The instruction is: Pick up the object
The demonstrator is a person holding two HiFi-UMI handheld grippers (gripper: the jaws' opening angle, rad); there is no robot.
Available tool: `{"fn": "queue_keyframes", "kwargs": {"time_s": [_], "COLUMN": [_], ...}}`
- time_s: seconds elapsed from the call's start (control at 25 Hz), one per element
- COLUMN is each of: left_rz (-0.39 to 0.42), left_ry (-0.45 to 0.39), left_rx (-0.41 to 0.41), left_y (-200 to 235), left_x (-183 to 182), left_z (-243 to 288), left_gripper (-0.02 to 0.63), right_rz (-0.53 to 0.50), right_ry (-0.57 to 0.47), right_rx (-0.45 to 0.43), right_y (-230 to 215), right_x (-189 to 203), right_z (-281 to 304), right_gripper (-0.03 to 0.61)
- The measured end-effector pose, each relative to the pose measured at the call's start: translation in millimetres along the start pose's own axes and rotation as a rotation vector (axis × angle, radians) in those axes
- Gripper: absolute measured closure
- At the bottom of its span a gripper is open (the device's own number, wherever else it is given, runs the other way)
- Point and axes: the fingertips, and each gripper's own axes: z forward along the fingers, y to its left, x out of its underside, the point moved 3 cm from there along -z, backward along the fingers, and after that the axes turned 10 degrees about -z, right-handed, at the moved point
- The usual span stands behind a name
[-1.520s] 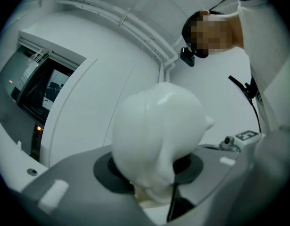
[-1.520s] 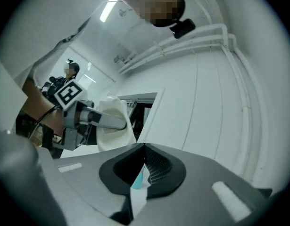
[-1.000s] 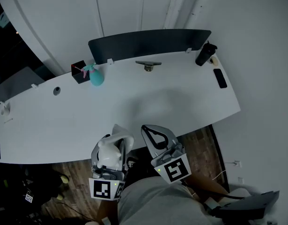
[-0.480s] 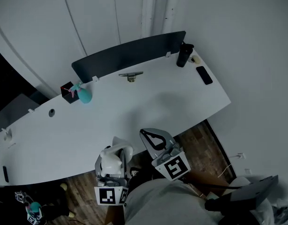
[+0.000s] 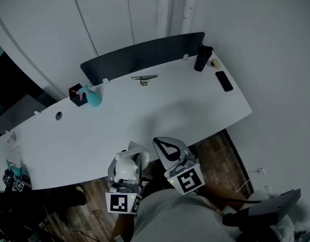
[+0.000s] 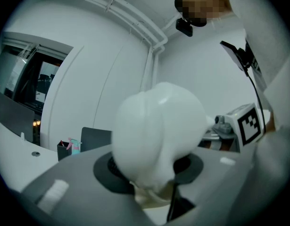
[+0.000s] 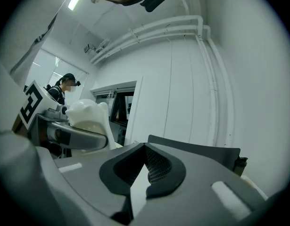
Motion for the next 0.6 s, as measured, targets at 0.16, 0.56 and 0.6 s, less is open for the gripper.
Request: {"fn": "queue_keyframes", "kwargs": {"time_s": [0.16, 0.56, 0.6], "left_rz": [0.018, 0.019, 0.017], "left_ry": [0.003, 0.019, 0.022], "left_rx": [0.009, 0.011, 0.011], "left_y": [-5.7, -12.0, -13.3], "left_x": [0.6, 3.0, 3.4], "left_z": [2.4, 1.3, 0.3], "left_gripper": [0.442, 0.442, 0.442], "right_rz": [0.007, 0.010, 0.013], "right_ry": [0.001, 0.001, 0.002], "right_rx": [-0.007, -0.012, -0.013], "right_y": [-0.5, 1.9, 2.8], "right_x": [2.3, 1.5, 1.9], "right_z": [-1.7, -6.5, -8.1], "right_gripper": [0.578, 0.578, 0.578]}}
